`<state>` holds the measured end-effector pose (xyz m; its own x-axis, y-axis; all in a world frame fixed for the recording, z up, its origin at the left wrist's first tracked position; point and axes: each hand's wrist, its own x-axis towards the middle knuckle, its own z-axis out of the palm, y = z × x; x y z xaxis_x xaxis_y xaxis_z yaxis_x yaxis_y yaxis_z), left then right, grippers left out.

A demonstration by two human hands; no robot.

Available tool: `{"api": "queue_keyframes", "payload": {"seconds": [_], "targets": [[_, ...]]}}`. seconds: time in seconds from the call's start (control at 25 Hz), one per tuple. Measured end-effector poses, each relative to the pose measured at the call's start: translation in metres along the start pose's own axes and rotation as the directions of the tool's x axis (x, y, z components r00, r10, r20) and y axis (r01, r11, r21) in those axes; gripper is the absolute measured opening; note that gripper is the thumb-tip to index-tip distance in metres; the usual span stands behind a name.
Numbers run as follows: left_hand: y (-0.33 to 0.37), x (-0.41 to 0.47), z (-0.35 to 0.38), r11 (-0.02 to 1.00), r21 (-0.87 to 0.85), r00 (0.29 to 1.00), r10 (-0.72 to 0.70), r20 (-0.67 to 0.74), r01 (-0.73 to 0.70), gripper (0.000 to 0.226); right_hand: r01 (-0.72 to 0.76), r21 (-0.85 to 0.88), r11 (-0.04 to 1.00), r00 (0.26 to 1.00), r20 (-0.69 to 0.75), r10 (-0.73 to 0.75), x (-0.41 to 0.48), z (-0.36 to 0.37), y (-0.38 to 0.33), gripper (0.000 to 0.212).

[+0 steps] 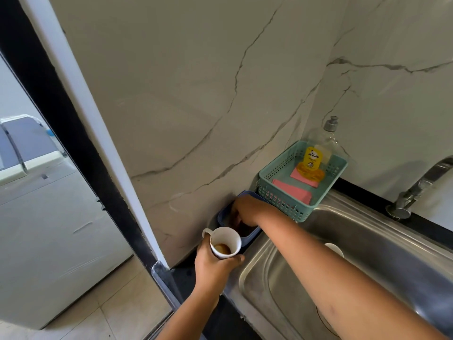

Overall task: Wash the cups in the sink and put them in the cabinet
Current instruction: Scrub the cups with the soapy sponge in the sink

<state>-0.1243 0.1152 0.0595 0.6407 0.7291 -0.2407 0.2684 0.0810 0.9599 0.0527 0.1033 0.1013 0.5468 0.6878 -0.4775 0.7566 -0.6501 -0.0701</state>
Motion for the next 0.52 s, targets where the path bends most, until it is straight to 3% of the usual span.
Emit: {"api": "queue_keyframes", "payload": {"seconds": [0.08,0.16,0.24,0.4,0.52], "targets": [[0.000,-0.001,0.001,1.000,-0.004,1.000,0.004,-0.003,-0.004,0.063,-0.008,-0.081,0.997,0.998,0.060,0.013,-0.002,0.008,-0.003,0.040],[0.001,-0.001,0.000,1.000,-0.009,1.000,0.004,-0.004,-0.004,0.063,-0.001,-0.103,0.995,1.000,0.015,0.003,-0.004,0.016,-0.005,0.042],[0.002,-0.001,-0.001,1.000,-0.011,1.000,0.007,-0.005,-0.007,0.063,-0.034,-0.071,0.997,0.999,-0.011,0.033,0.002,0.018,-0.005,0.040],[0.006,-0.002,-0.004,1.000,-0.030,1.000,0.008,-0.003,-0.008,0.059,-0.052,-0.019,0.998,0.994,0.091,0.053,0.006,0.020,-0.011,0.034],[0.008,-0.003,-0.004,0.999,-0.043,1.000,0.004,0.006,-0.004,0.063,0.045,0.139,0.989,0.998,-0.039,-0.040,-0.004,0.008,-0.006,0.034]]}}
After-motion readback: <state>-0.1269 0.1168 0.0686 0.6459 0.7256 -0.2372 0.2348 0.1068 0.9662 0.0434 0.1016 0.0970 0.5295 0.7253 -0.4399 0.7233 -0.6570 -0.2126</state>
